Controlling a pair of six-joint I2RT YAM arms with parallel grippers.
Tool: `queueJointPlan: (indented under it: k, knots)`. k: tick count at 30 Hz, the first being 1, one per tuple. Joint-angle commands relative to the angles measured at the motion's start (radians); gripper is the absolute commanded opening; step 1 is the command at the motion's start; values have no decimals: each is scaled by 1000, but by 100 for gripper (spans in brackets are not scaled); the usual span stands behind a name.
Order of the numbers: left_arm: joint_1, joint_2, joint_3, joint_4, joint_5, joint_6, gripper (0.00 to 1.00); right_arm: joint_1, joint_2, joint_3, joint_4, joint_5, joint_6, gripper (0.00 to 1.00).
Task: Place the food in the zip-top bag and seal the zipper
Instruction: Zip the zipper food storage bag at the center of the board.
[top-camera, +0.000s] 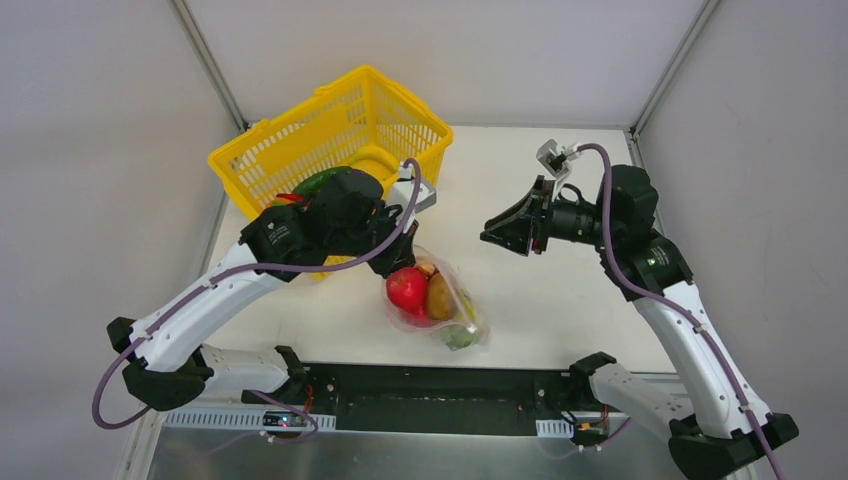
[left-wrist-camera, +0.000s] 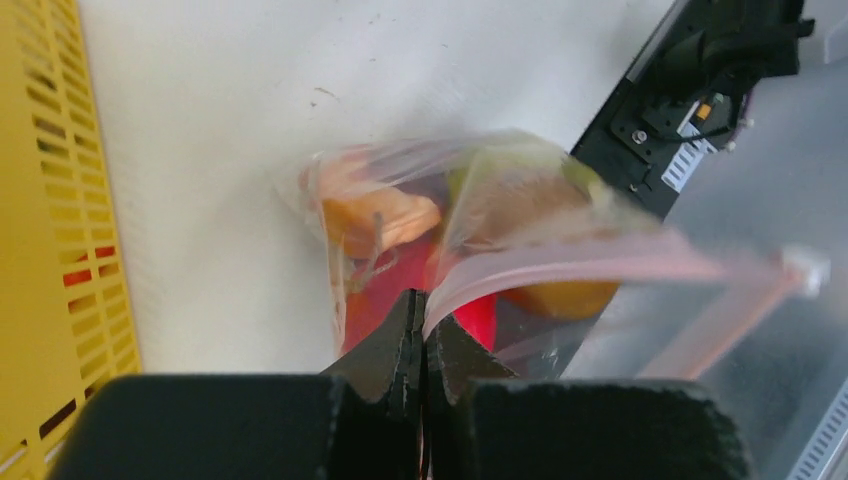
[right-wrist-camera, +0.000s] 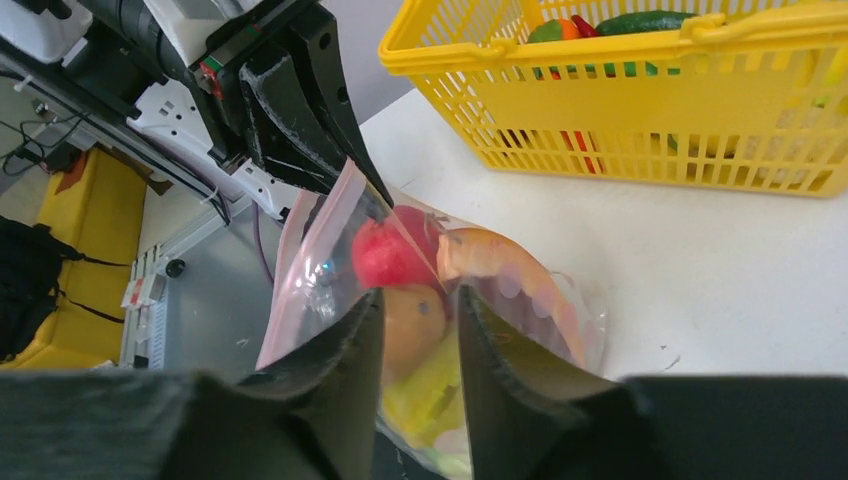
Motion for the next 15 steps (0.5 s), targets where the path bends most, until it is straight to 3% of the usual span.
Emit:
queueJointPlan:
  k: [1,9,15]
  knots:
    - [68,-33,-29,22,-14,-102,0,-2,19,-18,106,18,21,42]
    - [143,-4,4,73,34,-150,0,-2,-90,-114,146,66,-52,69]
    - [153,7,7,110,32,-188,0,4,-252,-277,230,84,-20,72]
